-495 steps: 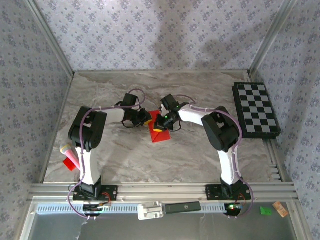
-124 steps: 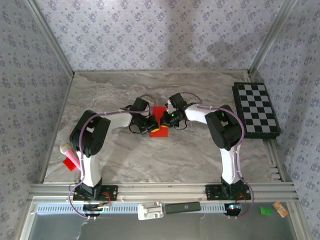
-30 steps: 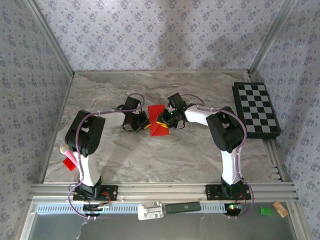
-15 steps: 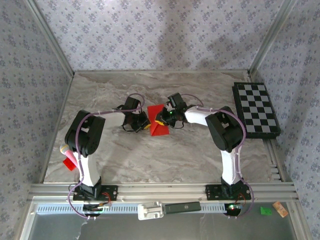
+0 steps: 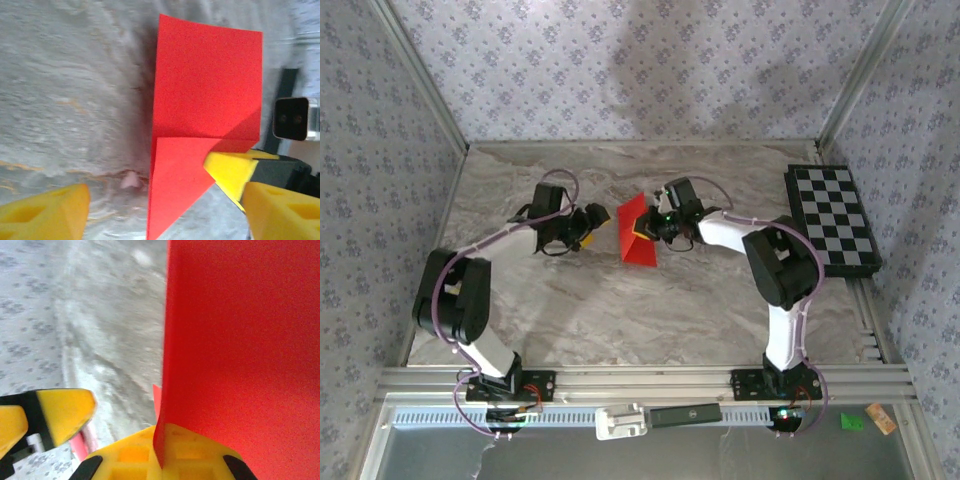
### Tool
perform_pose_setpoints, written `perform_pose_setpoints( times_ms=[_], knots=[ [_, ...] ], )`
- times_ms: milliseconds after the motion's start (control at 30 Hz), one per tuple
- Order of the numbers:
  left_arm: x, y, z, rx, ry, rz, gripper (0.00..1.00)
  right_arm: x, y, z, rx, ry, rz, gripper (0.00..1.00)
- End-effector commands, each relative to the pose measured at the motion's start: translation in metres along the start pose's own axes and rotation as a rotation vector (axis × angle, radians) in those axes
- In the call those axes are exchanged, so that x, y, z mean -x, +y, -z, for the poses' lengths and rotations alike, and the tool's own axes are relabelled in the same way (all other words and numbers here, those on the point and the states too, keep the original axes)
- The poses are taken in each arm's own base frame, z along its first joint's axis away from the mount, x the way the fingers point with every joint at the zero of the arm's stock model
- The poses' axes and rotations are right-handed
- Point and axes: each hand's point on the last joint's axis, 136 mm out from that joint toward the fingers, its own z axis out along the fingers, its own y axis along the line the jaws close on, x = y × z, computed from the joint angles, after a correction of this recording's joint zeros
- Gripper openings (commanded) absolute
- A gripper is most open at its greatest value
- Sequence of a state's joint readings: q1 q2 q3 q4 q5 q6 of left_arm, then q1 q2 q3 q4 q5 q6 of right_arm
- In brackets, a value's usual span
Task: Fold a paper plane with a square sheet of paper (pick it up from the middle)
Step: Pick up the paper from the center of the table, then turn over the paper at the center of the table.
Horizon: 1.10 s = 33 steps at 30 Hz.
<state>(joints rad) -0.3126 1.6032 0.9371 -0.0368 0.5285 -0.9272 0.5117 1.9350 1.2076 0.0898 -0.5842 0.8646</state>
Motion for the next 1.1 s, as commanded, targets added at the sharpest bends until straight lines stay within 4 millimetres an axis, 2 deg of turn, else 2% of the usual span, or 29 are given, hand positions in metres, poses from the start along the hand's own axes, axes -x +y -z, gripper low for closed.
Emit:
perform_pose_setpoints(
  times_ms=[0,33,67,267,300,533,800,1067],
  knots=[
    [-0.01,-0.033,0.01,-0.177,0.019,-0.065,0.89,0.012,0.05,0.026,0.159,-0.035,0.129,0.02],
    [-0.011,-0.037,0.012,-0.204,0.016,-0.067,0.98,0.014,0.056,0.03,0.183,-0.038,0.136,0.02],
    [-0.012,-0.042,0.014,-0.232,0.011,-0.07,1.0,0.015,0.064,0.035,0.212,-0.04,0.148,0.03],
    [-0.02,-0.072,0.023,-0.39,0.028,-0.057,1.0,0.02,0.094,0.051,0.333,-0.044,0.154,0.03],
    [-0.022,-0.075,0.022,-0.404,0.035,-0.056,0.99,0.014,0.087,0.048,0.339,-0.026,0.132,0.03],
    [-0.025,-0.105,0.031,-0.506,0.05,-0.077,0.93,0.016,0.101,0.057,0.41,-0.022,0.116,0.05],
    [-0.022,-0.111,0.036,-0.526,0.019,-0.086,0.68,0.018,0.103,0.064,0.432,-0.029,0.104,0.06],
    [-0.02,-0.11,0.039,-0.526,-0.007,-0.095,0.47,0.02,0.101,0.066,0.439,-0.031,0.092,0.06]
  ],
)
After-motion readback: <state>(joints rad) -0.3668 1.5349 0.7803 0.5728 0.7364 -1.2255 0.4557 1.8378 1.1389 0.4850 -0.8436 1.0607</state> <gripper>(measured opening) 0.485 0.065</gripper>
